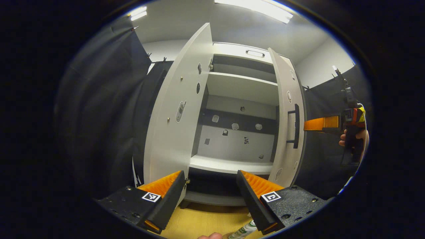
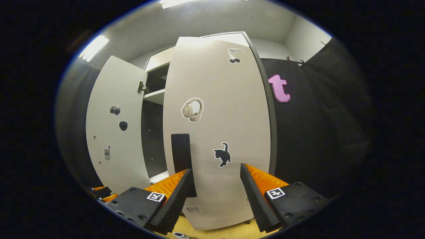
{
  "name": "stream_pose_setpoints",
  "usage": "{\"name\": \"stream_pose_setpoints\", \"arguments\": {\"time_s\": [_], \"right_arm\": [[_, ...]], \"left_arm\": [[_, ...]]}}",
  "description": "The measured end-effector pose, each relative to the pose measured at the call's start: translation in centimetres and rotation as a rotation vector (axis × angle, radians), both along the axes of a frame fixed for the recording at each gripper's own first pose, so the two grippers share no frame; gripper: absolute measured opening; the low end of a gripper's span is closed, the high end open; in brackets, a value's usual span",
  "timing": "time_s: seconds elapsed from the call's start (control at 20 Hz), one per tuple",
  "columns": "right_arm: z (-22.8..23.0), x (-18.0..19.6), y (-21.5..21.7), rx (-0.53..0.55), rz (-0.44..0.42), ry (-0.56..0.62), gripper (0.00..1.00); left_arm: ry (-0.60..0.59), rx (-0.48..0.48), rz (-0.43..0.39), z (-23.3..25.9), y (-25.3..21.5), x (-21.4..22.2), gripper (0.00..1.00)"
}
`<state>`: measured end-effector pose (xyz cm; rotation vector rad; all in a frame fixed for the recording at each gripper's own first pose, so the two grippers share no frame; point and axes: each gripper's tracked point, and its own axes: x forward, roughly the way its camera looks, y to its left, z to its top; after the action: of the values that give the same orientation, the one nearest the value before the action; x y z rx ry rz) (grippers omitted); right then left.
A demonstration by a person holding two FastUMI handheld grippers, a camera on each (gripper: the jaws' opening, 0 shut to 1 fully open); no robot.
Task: Grasp the bottle in the cabinet with the left hand and place it on the coaster, then close the right door with the right hand and the left door with the left hand.
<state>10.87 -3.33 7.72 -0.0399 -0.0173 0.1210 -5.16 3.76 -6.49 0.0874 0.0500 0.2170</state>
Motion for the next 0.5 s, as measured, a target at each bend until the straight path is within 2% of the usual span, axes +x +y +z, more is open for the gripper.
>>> {"name": "stream_pose_setpoints", "arguments": {"time_s": [0.1, 0.15, 0.5], "right_arm": [[-0.2, 1.2, 0.4, -0.002, -0.009, -0.004, 0.95], [-0.2, 1.8, 0.7, -0.007, -0.012, -0.007, 0.95], [-0.6, 4.0, 1.5, -0.057, -0.053, -0.002, 0.94]], "left_arm": [[-0.005, -0.003, -0.005, 0.1, 0.0, 0.3, 0.92], [-0.008, -0.004, -0.006, 0.2, 0.0, 0.4, 0.95], [-0.018, 0.007, 0.032, 1.1, 2.0, -0.4, 0.95]]}}
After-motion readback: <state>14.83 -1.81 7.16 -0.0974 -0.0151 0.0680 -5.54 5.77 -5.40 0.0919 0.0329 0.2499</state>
